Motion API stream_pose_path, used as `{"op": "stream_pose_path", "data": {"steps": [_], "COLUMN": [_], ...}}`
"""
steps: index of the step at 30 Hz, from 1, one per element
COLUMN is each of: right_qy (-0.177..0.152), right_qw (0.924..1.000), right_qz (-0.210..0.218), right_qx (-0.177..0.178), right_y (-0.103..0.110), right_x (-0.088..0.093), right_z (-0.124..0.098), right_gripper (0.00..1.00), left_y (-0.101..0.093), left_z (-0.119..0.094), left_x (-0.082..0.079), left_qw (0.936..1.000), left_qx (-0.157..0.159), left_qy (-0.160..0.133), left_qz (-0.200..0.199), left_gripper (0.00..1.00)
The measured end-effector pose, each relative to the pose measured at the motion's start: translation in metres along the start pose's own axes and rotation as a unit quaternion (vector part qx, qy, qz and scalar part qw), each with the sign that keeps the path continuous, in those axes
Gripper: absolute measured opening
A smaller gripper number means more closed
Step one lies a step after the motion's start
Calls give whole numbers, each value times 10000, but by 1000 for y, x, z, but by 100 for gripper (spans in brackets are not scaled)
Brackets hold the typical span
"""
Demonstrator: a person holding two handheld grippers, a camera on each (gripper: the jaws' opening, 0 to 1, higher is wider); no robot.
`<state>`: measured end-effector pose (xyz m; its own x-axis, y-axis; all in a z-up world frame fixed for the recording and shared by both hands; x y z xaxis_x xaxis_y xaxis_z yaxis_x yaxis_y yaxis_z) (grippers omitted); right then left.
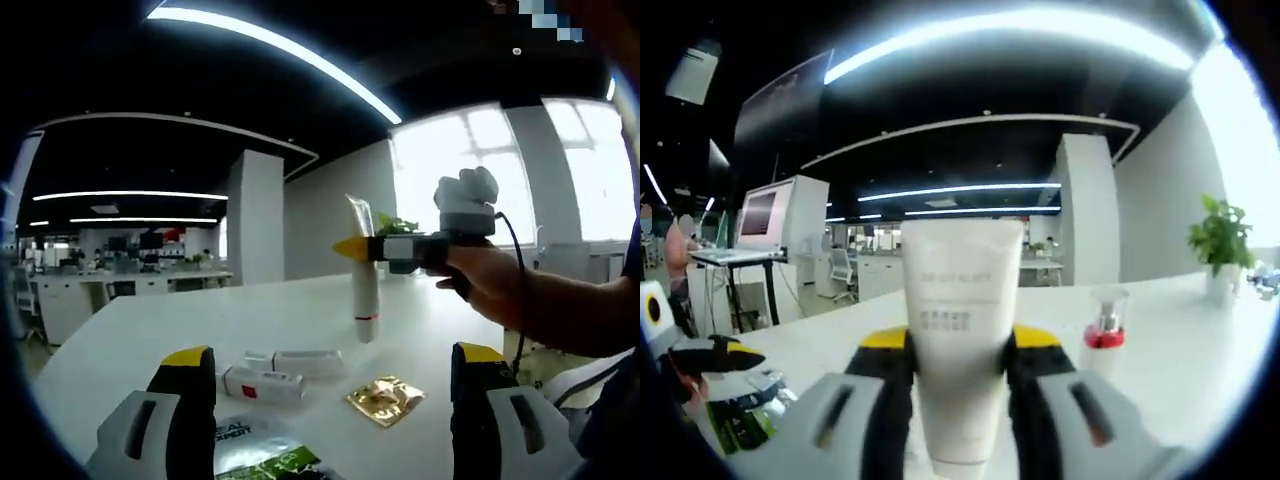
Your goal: Arrange the skincare products in the storage area until every visible bottle or jar stands upright without overlapping.
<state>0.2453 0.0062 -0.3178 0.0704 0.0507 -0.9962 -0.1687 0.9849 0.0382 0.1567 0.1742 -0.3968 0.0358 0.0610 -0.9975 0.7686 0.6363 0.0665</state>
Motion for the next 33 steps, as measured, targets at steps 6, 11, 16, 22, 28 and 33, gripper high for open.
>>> {"op": "stream_pose_path", "data": {"steps": [6, 11, 16, 22, 28, 33], "right_qy": [-5, 43, 66, 59, 32, -59], "right_qw": [9999, 9997, 9995, 9993, 9987, 9977], "right_qz": [-47, -46, -73, -107, -125, -145], "right_qx": [166, 247, 315, 357, 484, 665], "right_y": [-13, -18, -24, -27, -31, -40], "right_x": [0, 6, 9, 10, 13, 14], "right_z": [11, 21, 30, 39, 47, 49], "right_gripper": [35, 35, 35, 35, 35, 36], "left_y": [2, 2, 5, 7, 6, 5], "left_z": [-2, -1, -3, -3, -3, -4], "left_x": [2, 4, 4, 12, 16, 22], "left_qw": [9999, 10000, 10000, 9998, 9995, 9983], "left_qx": [-28, -22, -50, -68, -56, -52], "left_qy": [-1, 71, 57, 191, 246, 374], "left_qz": [-97, -44, -31, 85, 185, 449], "left_gripper": [100, 100, 100, 100, 100, 100]}}
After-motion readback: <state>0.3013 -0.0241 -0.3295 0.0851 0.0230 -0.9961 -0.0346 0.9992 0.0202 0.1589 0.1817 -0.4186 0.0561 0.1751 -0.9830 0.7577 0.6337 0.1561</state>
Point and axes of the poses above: the point that each gripper's makers call its tool centre point, and the gripper's own axes: z roughly forward along the fingers, y roughly to its left, x roughly out of its underside, the point moved 2 cm from there along -z, roughly backward along the fingers, and after that the axes turned 5 degrees about z, right-handed, at the moved point
